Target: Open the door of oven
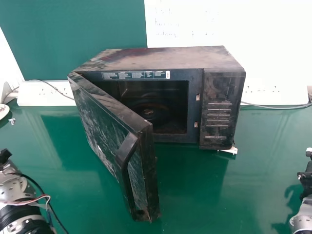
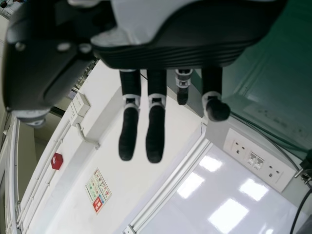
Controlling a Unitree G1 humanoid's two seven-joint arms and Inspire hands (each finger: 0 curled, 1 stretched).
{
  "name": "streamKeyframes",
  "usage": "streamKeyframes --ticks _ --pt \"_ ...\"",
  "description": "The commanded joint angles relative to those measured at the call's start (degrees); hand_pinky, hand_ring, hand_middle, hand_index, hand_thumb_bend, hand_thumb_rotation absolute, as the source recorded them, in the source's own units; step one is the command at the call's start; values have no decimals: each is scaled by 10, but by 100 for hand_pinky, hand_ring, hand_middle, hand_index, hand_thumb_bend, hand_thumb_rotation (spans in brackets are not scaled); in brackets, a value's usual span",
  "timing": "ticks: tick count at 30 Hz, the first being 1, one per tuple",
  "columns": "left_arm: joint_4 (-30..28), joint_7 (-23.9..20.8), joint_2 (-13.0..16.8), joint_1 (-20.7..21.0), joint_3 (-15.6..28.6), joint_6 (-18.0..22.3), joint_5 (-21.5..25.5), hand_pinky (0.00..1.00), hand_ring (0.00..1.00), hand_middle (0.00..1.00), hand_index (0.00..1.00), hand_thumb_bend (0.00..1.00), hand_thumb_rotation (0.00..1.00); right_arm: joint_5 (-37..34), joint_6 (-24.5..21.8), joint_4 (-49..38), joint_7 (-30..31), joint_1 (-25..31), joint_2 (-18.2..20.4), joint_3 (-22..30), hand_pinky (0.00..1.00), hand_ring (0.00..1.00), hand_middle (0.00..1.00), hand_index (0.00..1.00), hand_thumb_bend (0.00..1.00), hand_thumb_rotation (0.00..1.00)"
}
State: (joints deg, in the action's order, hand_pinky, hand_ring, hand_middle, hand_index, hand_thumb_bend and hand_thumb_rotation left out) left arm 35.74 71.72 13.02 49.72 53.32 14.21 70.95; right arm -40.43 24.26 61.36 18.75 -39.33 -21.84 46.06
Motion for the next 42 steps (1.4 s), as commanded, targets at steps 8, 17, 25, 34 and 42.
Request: streamKeyframes --ticks 8,17,25,34,42 --pt "-14 -21 -39 34 -31 1 -14 7 14 26 35 82 37 0 4 -1 -4 -4 4 -2 41 52 65 68 100 89" --pt "10 0 -32 32 -70 29 -69 6 12 25 33 83 35 -1 1 -1 -2 -6 2 -3 42 51 66 70 100 90" --pt "101 113 34 51 -116 31 -143 9 13 25 40 78 42 1 2 3 -3 -4 0 -3 43 51 65 70 100 91" --pt "115 124 45 54 -115 34 -155 8 12 25 40 84 35 -2 -1 3 -1 -5 -1 -2 42 51 65 69 100 90" --pt "116 132 48 50 -113 31 -145 7 12 23 39 82 36 -1 -1 7 -1 -6 -2 -2 41 51 65 69 100 90"
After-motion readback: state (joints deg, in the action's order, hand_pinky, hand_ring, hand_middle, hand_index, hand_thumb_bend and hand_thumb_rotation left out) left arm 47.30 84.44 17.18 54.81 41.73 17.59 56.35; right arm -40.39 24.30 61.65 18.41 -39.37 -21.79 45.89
